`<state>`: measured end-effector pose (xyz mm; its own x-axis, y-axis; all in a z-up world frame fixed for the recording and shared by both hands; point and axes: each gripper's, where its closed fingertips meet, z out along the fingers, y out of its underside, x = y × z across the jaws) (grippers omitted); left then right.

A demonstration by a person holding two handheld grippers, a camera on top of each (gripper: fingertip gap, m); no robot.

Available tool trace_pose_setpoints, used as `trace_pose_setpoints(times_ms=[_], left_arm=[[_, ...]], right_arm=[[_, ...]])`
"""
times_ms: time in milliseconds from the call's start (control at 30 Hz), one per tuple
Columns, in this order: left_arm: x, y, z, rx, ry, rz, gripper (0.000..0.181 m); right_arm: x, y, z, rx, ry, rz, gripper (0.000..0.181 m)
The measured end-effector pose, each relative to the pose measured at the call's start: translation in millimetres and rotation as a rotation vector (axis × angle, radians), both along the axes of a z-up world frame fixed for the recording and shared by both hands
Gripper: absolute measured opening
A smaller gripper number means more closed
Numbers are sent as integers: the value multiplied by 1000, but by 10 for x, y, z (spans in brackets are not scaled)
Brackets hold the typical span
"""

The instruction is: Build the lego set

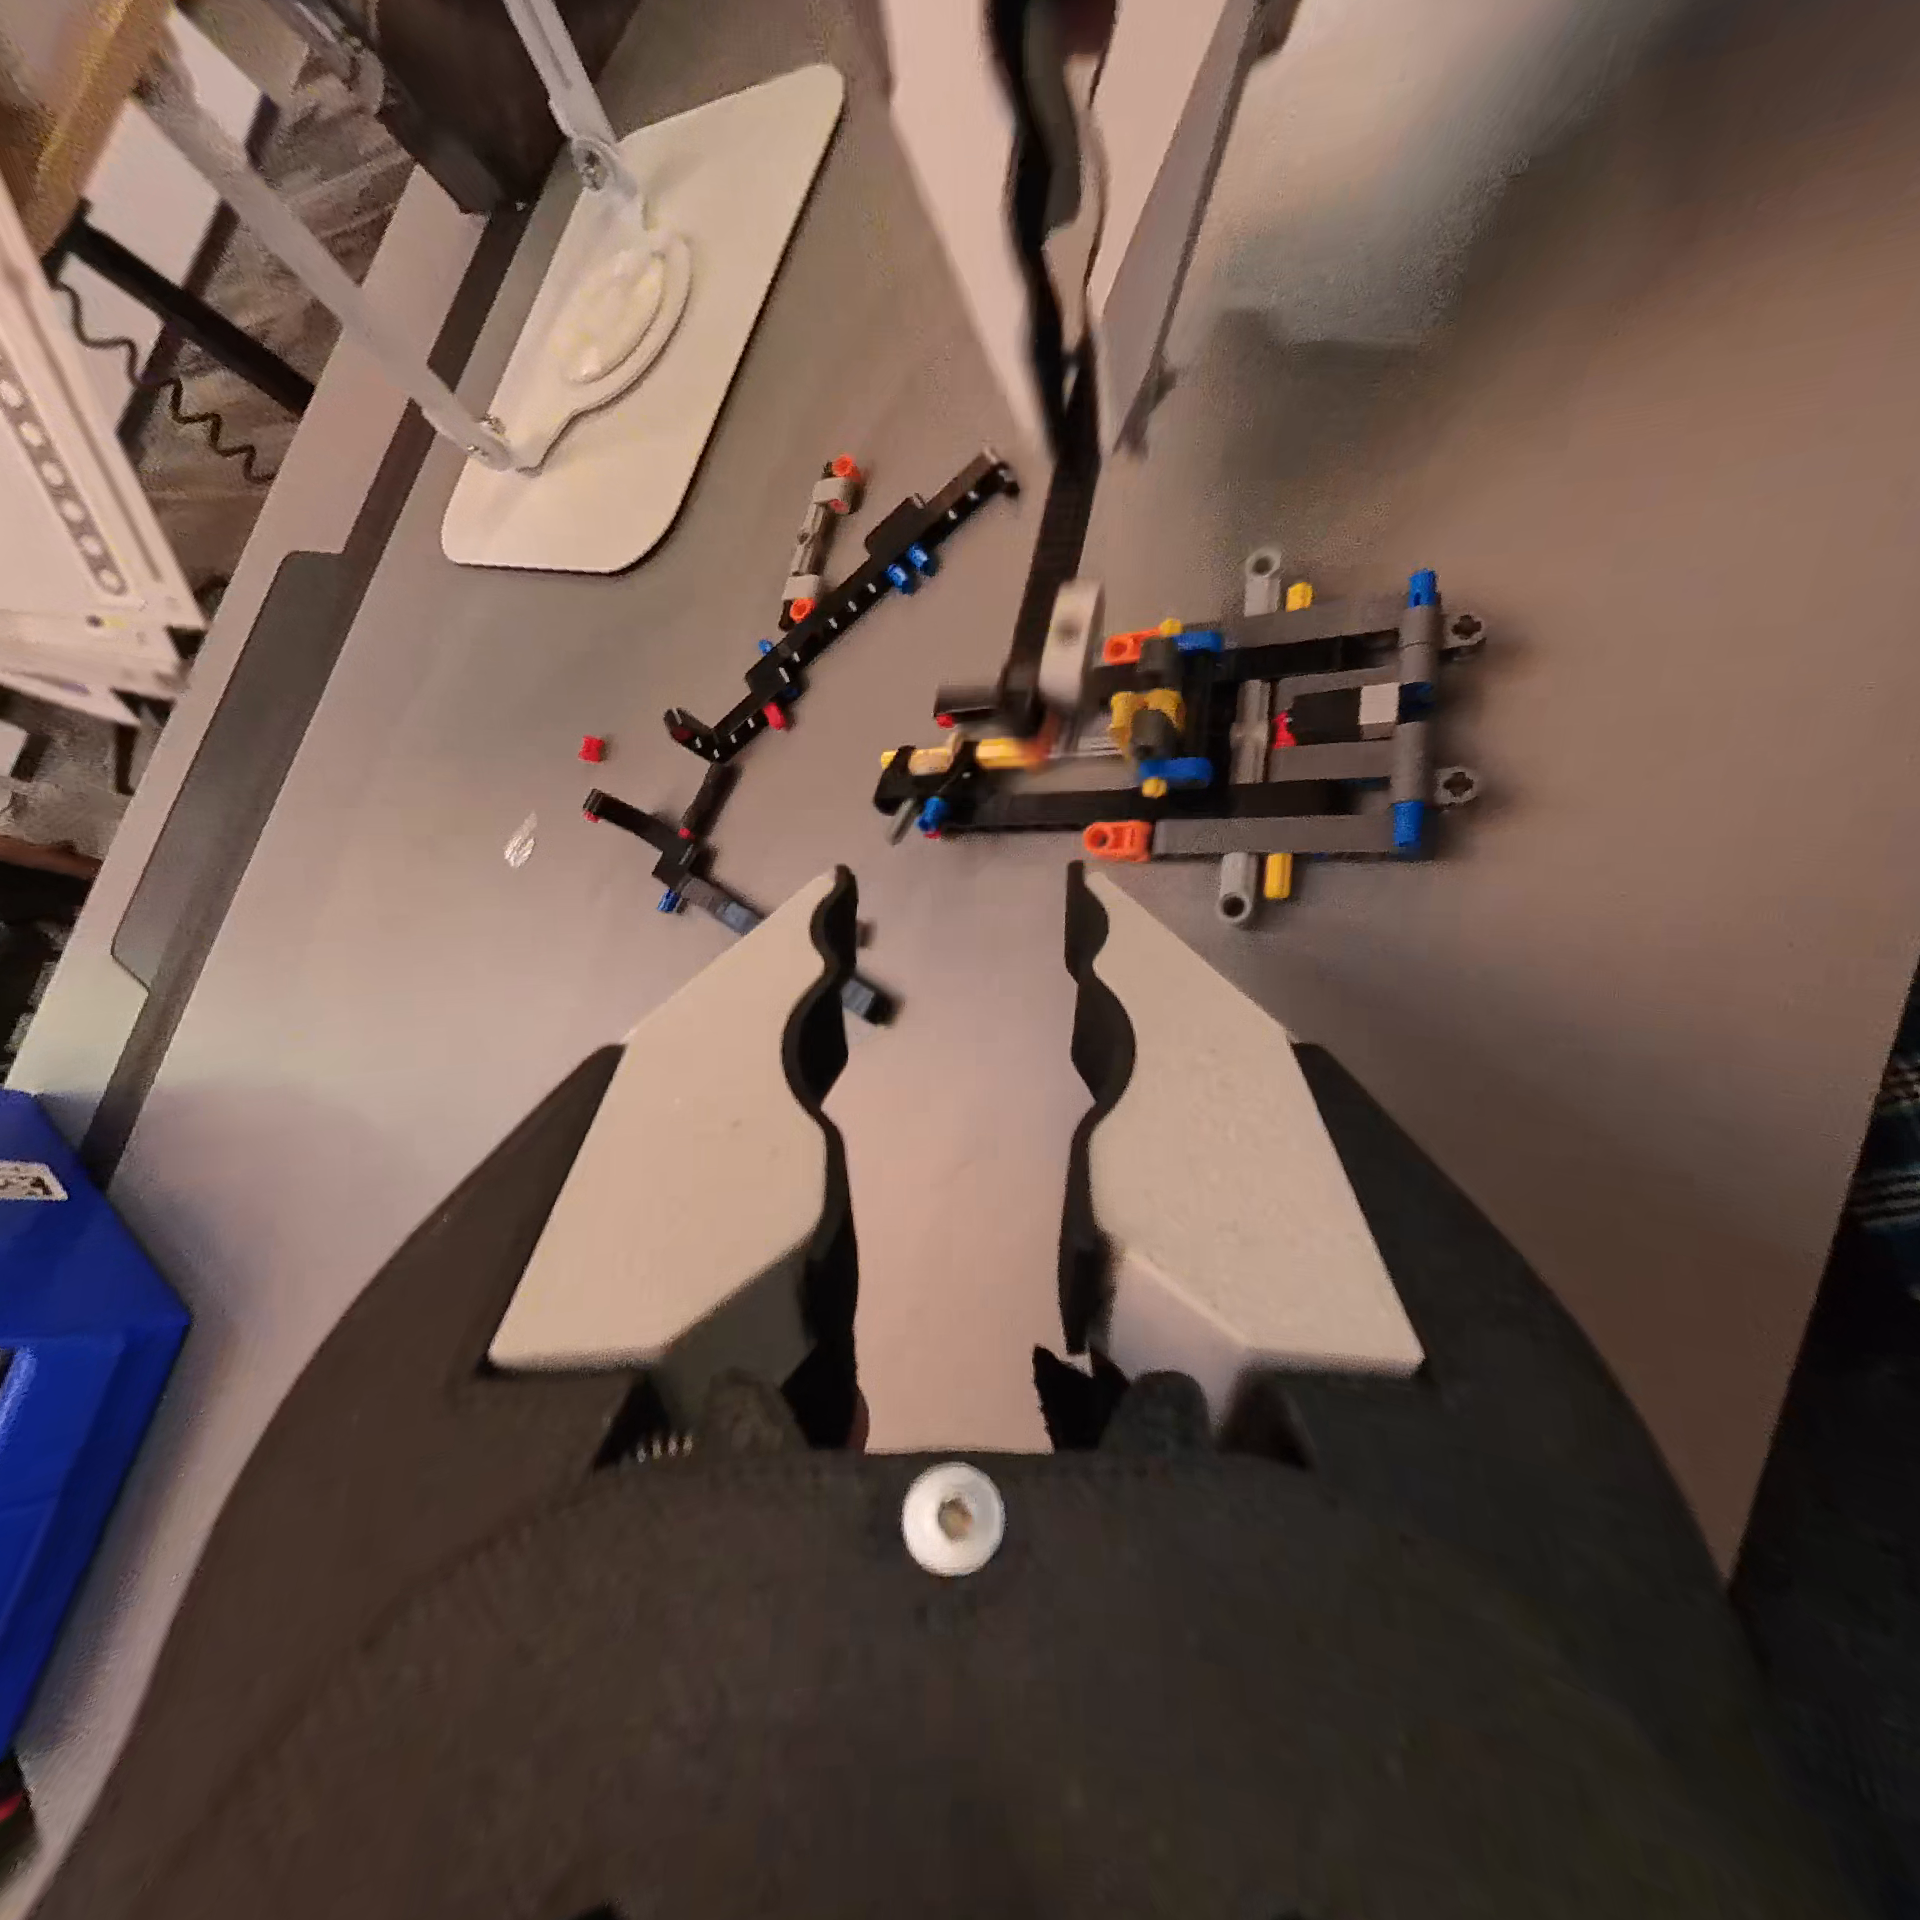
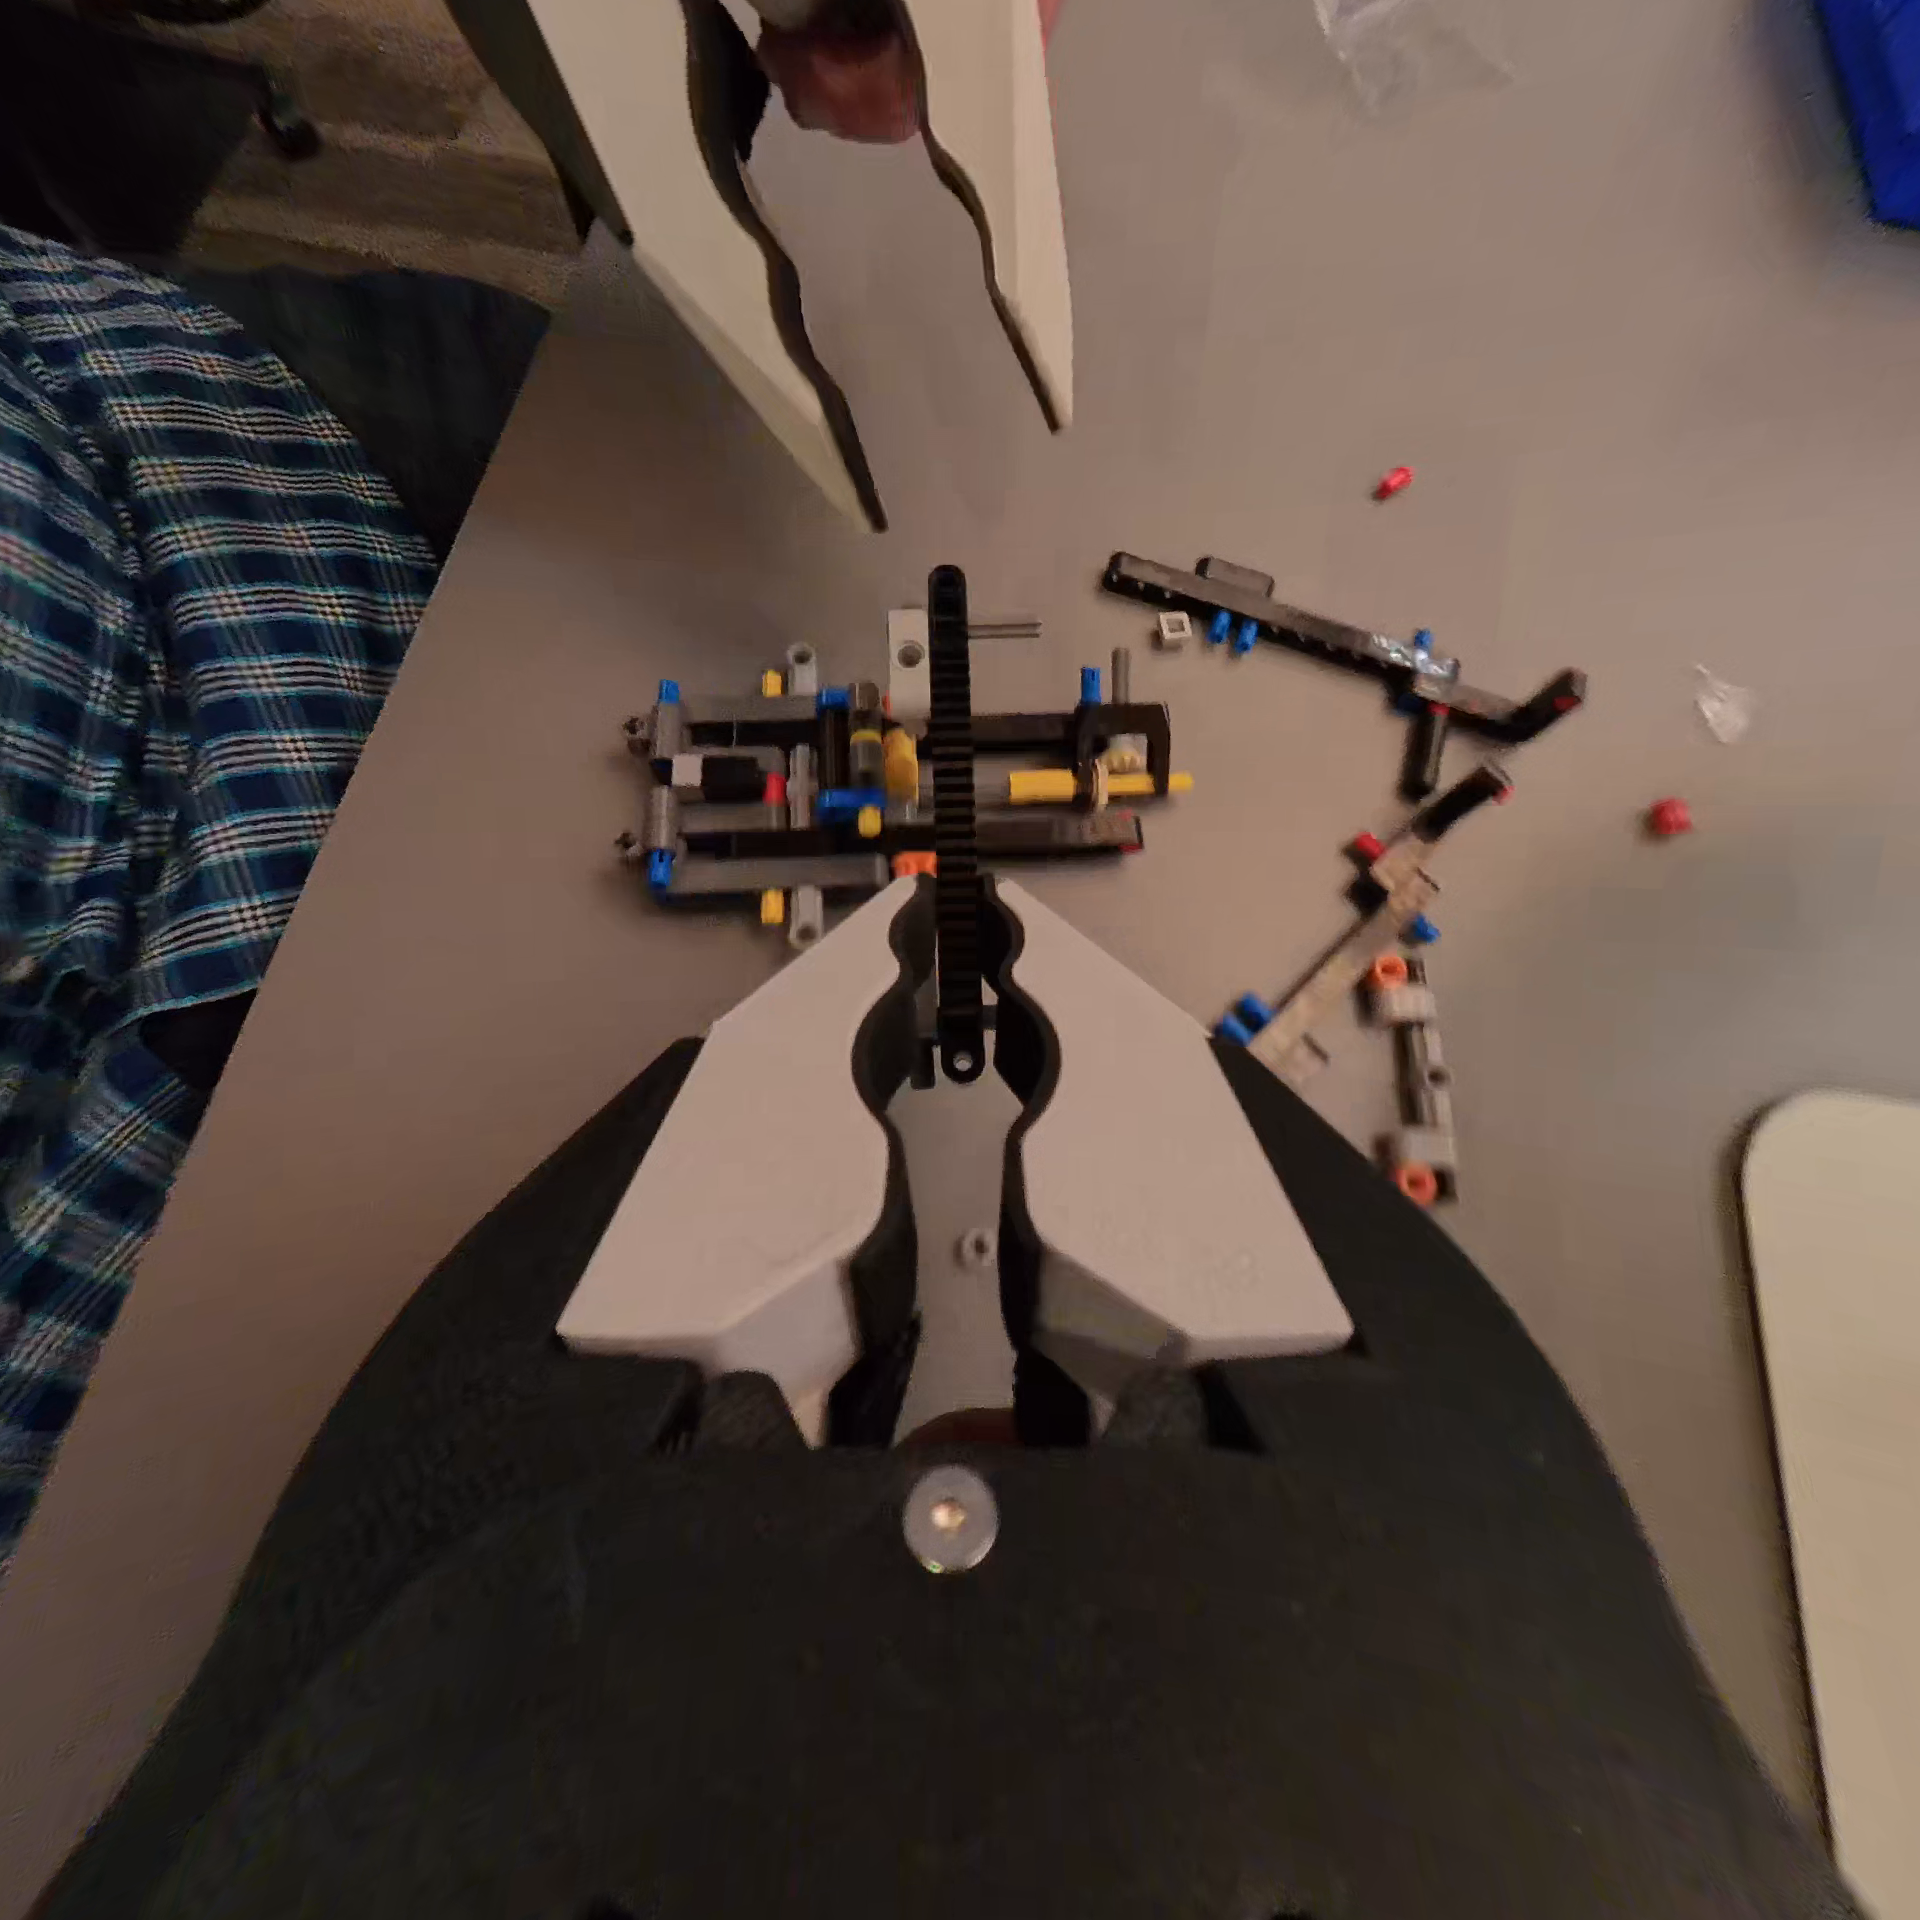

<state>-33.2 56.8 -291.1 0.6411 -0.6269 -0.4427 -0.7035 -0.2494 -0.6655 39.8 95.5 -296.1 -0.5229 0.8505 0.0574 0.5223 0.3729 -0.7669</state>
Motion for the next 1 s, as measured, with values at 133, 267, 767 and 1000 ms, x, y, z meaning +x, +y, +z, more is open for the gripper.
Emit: trace_pose_setpoints(times_ms=[133,267,767,1000], left_arm=[[-159,26,-34,-18,-6,41,38],[-203,137,-69,-27,6,40,36],[-121,388,-335,-131,19,-76,32],[-253,420,-238,-121,-44,-41,34]], right_arm=[[454,215,34,-3,-20,-105,5],[942,431,-124,45,-89,-206,5],[1334,640,-372,96,-182,-299,24],[1103,776,-16,153,-132,-382,22]])
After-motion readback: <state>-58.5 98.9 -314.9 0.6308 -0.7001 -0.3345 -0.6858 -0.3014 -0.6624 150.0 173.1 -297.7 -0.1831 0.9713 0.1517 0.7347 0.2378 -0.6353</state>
